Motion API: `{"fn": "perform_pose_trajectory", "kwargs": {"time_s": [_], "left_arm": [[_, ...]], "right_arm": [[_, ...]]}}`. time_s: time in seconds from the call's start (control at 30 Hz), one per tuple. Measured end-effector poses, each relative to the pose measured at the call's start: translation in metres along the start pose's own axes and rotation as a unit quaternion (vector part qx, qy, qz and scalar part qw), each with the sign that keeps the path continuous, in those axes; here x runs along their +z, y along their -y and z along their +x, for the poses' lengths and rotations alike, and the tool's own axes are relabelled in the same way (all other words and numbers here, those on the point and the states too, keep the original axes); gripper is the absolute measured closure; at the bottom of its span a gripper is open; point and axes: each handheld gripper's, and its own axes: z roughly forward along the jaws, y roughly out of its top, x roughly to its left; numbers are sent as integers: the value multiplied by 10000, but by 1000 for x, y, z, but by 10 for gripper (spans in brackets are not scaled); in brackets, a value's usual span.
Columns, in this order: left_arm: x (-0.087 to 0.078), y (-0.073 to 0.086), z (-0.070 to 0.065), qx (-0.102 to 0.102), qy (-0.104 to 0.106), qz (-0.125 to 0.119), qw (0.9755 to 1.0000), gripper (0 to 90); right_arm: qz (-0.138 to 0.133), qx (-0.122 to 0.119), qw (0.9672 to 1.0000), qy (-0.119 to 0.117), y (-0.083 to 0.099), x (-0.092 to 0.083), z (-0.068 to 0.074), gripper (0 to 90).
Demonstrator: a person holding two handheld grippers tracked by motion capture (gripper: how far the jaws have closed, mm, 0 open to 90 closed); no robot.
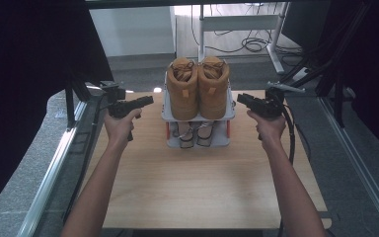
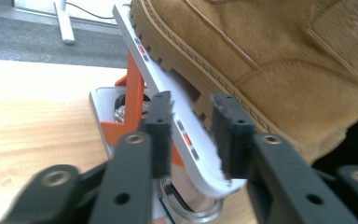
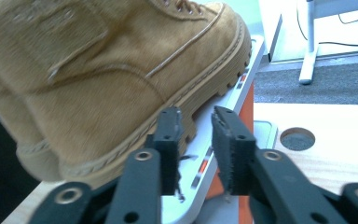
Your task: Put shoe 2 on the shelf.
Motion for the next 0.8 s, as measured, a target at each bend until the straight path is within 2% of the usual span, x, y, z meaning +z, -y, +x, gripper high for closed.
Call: {"fn": "perform_pose_trajectory", "kwargs": {"time_s": [0.1,0.23,0.33,0.43,0.57,0.73,0.8], "left_arm": [[-5,9,-1,167,-66,91,9998,625],[-13,22,-2,383,-122,120,9991,589],[-20,33,3,353,-85,42,9993,559],[-30,45,9,235,-6,-93,9997,563],[-37,65,17,207,31,-74,9998,560],[-43,93,23,337,-45,-29,9994,561],[-45,103,25,419,-84,5,9991,558]], "right_arm": [[-5,-70,10000,-3,7,-6,2,629],[15,-339,9992,213,21,-15,5,596],[19,-288,9995,127,32,-21,3,587],[-22,-237,9997,69,42,-27,0,578],[-70,-247,9996,67,55,-36,-4,570],[-87,-271,9996,75,77,-50,-10,564],[-49,-356,9993,117,88,-54,-11,564]]}}
